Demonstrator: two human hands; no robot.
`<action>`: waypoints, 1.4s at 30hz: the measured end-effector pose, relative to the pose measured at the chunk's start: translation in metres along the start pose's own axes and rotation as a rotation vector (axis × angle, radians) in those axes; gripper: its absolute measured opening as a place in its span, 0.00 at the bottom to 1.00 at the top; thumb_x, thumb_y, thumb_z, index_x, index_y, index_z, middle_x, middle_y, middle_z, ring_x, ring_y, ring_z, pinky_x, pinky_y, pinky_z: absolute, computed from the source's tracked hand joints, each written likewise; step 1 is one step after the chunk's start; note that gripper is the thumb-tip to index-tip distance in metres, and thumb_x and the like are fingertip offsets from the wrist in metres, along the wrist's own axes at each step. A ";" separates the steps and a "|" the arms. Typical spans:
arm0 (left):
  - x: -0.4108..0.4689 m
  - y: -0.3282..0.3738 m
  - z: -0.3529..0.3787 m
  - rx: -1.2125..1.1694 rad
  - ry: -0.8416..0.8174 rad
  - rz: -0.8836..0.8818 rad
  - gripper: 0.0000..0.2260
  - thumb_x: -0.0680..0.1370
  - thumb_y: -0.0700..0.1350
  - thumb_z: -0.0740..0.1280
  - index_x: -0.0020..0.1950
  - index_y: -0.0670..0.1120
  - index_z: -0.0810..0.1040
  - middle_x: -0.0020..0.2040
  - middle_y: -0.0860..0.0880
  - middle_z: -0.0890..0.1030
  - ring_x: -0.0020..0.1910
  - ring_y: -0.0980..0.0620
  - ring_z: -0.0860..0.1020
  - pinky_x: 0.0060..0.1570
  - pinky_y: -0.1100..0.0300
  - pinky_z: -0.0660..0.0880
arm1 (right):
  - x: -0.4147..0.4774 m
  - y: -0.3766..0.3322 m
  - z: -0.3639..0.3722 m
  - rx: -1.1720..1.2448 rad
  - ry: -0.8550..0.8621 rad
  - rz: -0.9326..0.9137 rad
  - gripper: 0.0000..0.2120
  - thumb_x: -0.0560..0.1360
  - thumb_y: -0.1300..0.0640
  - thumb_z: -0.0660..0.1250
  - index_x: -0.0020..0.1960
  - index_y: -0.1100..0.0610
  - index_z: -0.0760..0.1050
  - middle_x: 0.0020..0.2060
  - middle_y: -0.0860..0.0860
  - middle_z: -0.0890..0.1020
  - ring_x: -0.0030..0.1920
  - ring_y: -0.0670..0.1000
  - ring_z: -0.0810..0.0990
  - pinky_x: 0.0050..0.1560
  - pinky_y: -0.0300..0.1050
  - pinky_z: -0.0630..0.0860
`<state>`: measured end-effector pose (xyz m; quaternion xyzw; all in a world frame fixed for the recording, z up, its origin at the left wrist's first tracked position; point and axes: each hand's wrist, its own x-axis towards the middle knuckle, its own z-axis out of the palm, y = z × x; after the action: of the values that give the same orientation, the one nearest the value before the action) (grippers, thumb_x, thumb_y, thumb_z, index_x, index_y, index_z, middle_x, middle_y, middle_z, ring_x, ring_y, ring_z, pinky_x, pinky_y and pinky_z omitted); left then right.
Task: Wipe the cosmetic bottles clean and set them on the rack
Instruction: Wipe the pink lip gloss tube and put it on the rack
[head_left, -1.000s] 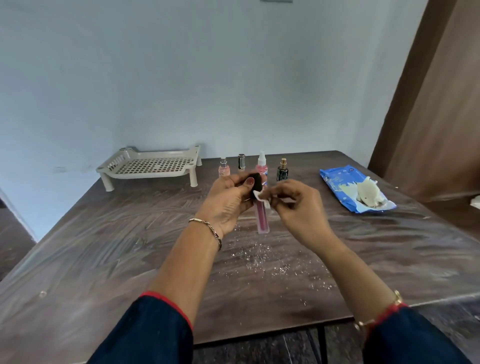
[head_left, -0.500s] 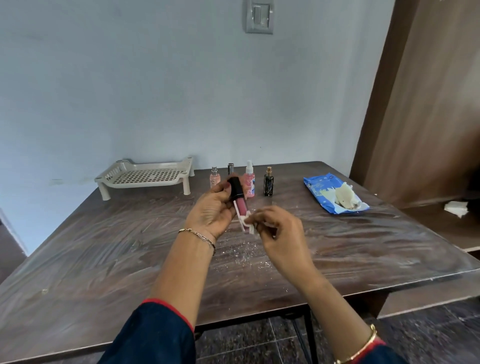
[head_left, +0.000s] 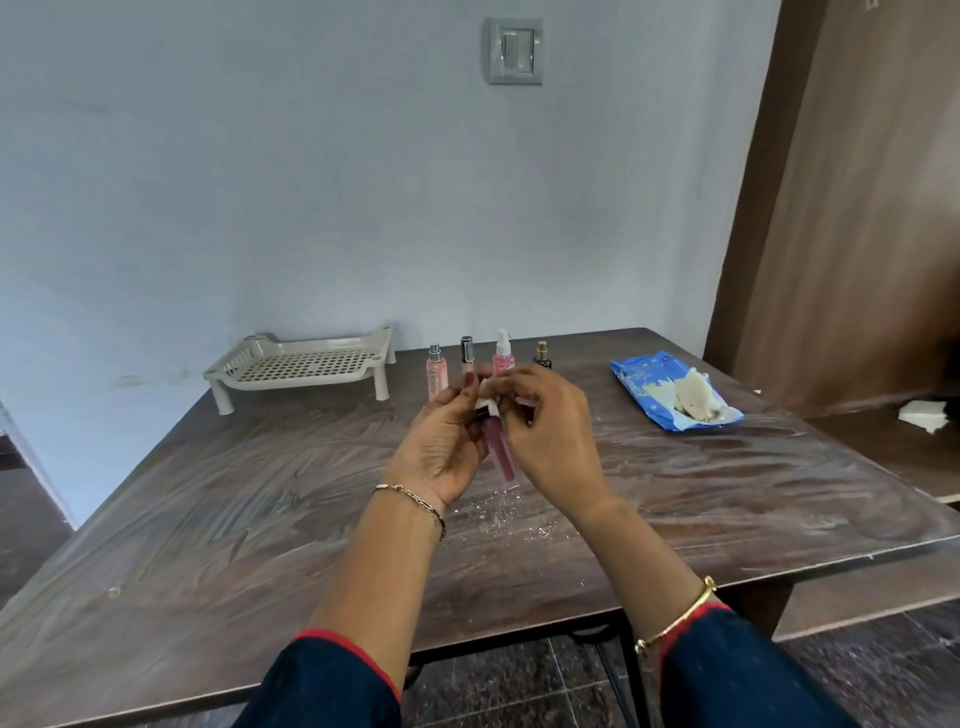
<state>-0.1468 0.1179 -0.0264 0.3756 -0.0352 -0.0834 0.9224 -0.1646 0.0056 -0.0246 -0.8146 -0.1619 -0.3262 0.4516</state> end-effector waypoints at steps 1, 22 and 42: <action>0.000 -0.001 -0.001 -0.027 0.002 0.006 0.10 0.79 0.38 0.62 0.57 0.37 0.77 0.48 0.42 0.81 0.45 0.49 0.80 0.40 0.60 0.81 | 0.003 -0.001 0.002 0.023 0.014 0.033 0.11 0.73 0.68 0.67 0.48 0.55 0.82 0.47 0.47 0.83 0.52 0.47 0.80 0.57 0.47 0.77; -0.007 -0.001 0.000 -0.156 -0.252 -0.080 0.15 0.76 0.42 0.60 0.60 0.41 0.77 0.57 0.42 0.81 0.52 0.45 0.82 0.49 0.46 0.80 | -0.007 -0.006 0.002 0.116 0.065 0.075 0.12 0.71 0.69 0.69 0.48 0.55 0.83 0.46 0.47 0.81 0.47 0.43 0.80 0.52 0.36 0.78; 0.002 -0.016 -0.021 -0.145 -0.143 -0.076 0.20 0.78 0.49 0.62 0.67 0.41 0.73 0.64 0.43 0.77 0.65 0.46 0.73 0.68 0.51 0.68 | -0.034 -0.003 0.019 -0.094 0.102 -0.090 0.13 0.71 0.69 0.69 0.52 0.57 0.82 0.48 0.48 0.80 0.45 0.44 0.79 0.46 0.36 0.78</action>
<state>-0.1440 0.1204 -0.0527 0.3022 -0.0806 -0.1472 0.9384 -0.1837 0.0245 -0.0525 -0.8089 -0.1596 -0.3945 0.4055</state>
